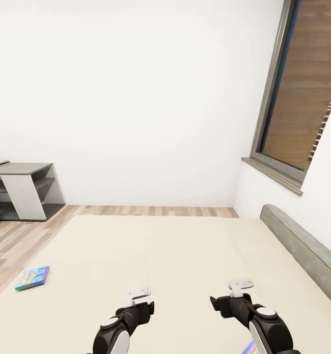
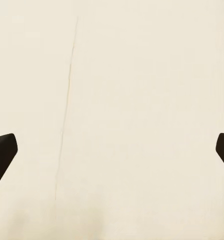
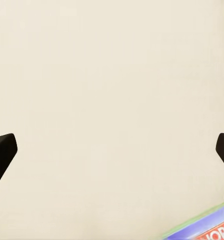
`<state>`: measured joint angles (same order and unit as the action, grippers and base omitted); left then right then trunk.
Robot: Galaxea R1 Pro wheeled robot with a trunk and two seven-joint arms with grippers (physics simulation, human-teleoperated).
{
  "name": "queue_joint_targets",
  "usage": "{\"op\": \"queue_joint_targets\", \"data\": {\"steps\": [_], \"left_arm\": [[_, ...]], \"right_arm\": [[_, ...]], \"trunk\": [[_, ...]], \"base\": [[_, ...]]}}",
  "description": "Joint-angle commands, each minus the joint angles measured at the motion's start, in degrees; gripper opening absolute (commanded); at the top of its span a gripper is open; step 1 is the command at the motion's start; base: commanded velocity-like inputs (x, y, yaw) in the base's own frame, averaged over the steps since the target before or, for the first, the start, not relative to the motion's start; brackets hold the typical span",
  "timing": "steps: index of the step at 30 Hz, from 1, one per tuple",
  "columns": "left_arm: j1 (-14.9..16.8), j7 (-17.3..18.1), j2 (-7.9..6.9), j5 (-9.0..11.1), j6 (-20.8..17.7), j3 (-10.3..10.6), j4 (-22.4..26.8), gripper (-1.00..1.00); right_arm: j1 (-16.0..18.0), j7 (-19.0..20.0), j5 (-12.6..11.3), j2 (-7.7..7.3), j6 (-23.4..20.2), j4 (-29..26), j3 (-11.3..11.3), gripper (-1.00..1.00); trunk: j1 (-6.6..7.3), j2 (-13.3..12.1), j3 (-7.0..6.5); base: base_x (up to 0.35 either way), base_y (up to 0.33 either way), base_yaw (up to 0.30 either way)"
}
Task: Put all the toys in the child's room - the three board games (two on the bed and one on the table), the two jigsaw puzzles on the table, and the tennis ball on the table - inside the toy box on the table in the child's room.
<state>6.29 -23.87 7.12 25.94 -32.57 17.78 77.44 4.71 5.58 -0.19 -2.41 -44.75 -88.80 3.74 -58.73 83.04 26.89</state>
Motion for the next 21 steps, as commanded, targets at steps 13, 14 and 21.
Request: {"op": "queue_joint_targets", "data": {"steps": [13, 14, 21], "left_arm": [[0.04, -0.58, 0.0, 0.57, -0.13, 0.06, 0.08, 1.0], [0.04, -0.58, 0.0, 0.58, -0.13, 0.06, 0.08, 1.0], [0.04, -0.58, 0.0, 0.55, -0.13, 0.06, 0.08, 1.0]], "right_arm": [[0.04, 0.13, 0.01, -0.05, -0.29, -0.05, 0.02, 1.0], [0.04, 0.13, 0.01, -0.06, -0.3, -0.05, 0.03, 1.0], [0.04, 0.13, -0.04, -0.11, -0.32, -0.05, -0.07, 1.0]], "trunk": [[0.0, 0.04, 0.07], [0.0, 0.04, 0.07], [0.0, 0.04, 0.07]], "base": [[0.0, -0.279, 0.0], [0.0, -0.28, 0.0], [0.0, -0.28, 0.0]]}}
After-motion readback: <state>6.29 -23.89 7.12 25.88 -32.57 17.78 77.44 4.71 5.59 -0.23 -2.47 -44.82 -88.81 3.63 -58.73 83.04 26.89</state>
